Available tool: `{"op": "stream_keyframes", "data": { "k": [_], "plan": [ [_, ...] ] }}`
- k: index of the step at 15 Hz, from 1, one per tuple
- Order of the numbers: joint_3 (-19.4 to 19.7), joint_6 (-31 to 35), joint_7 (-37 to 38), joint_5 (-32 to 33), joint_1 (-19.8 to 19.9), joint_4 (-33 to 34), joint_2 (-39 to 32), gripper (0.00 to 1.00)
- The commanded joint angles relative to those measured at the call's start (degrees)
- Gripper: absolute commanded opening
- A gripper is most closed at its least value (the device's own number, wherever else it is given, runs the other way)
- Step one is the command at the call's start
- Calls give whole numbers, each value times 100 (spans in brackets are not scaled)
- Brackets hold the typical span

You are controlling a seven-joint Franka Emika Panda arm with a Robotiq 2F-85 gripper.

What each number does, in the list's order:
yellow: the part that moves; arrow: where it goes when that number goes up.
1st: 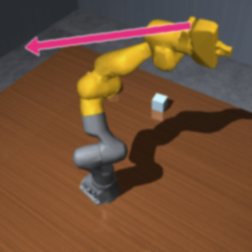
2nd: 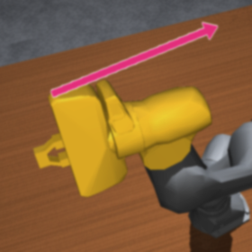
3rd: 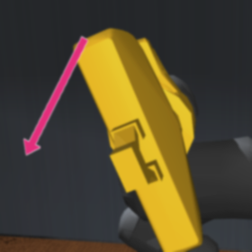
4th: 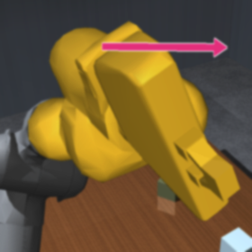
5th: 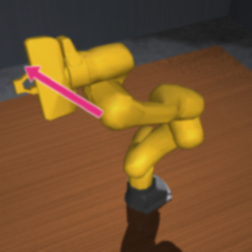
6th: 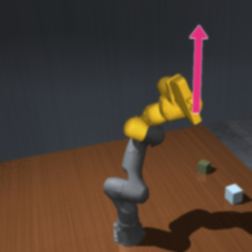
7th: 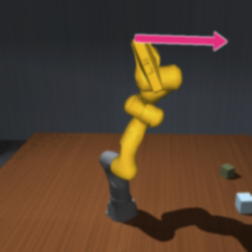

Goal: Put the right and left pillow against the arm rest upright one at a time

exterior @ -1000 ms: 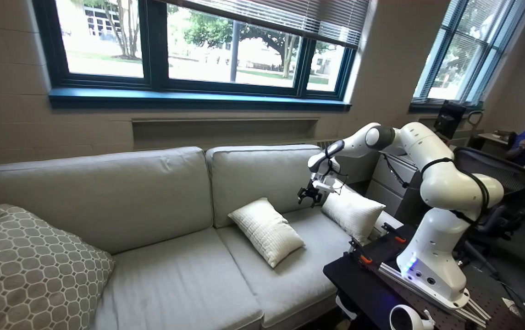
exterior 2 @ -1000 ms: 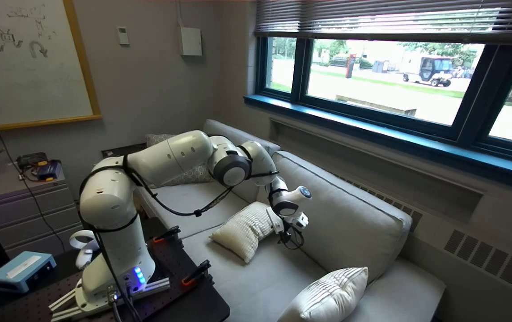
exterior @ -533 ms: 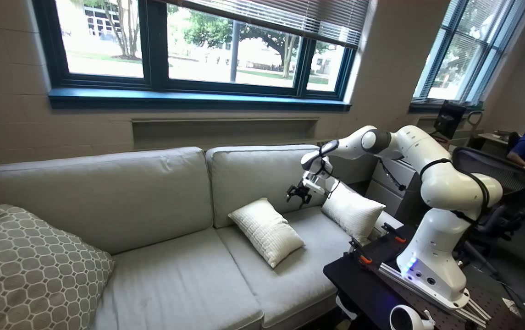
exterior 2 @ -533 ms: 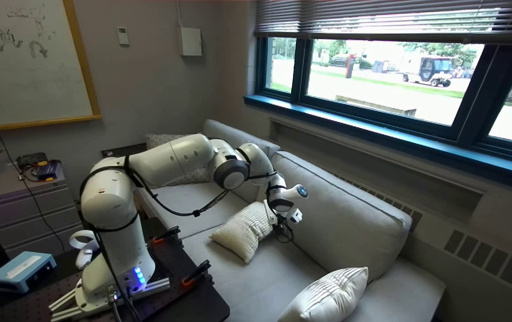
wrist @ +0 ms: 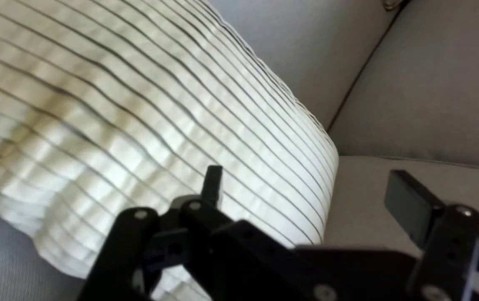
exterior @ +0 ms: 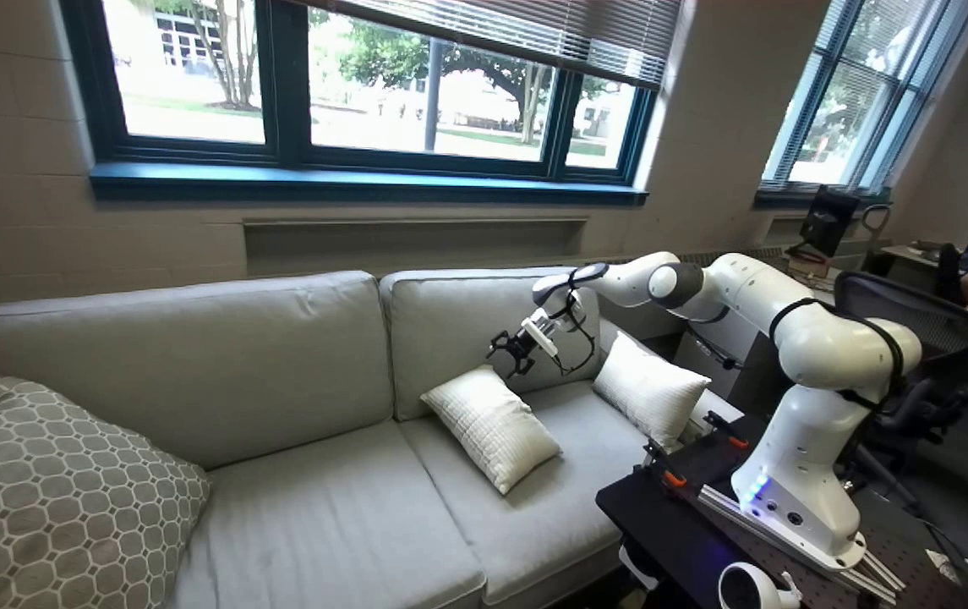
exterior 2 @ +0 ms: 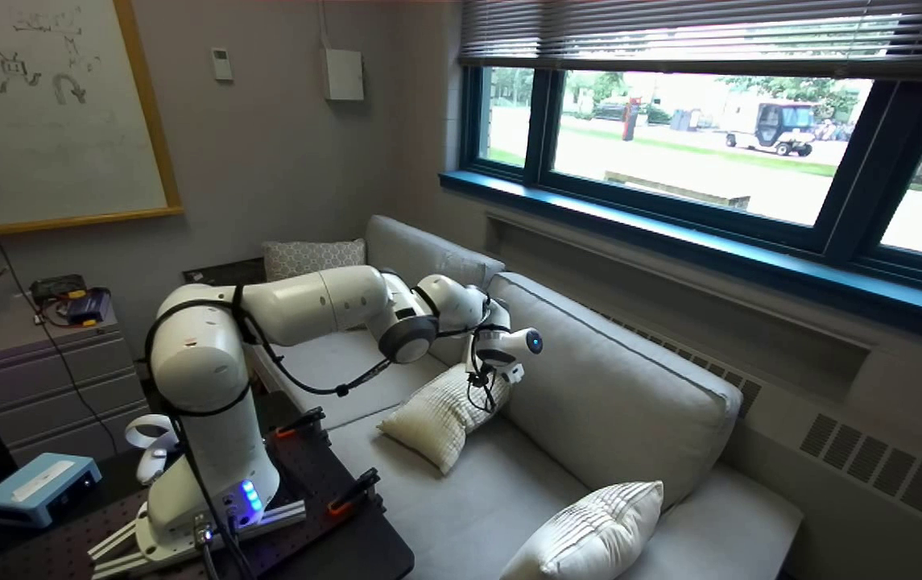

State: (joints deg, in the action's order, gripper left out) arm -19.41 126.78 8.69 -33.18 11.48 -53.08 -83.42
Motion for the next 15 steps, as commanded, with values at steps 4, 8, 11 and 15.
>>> {"op": "stream_keyframes", "data": {
  "k": [4, 8, 11, 15],
  "plan": [
    [-118, -19, 451, -1383, -50, 346, -195, 100],
    [126, -61, 277, -1517, -157, 360, -186, 100],
    [135, -470, 443, -965, -118, 193, -87, 100],
    [-62, -951, 244, -2052, 131, 150, -176, 100]
  ]
}}
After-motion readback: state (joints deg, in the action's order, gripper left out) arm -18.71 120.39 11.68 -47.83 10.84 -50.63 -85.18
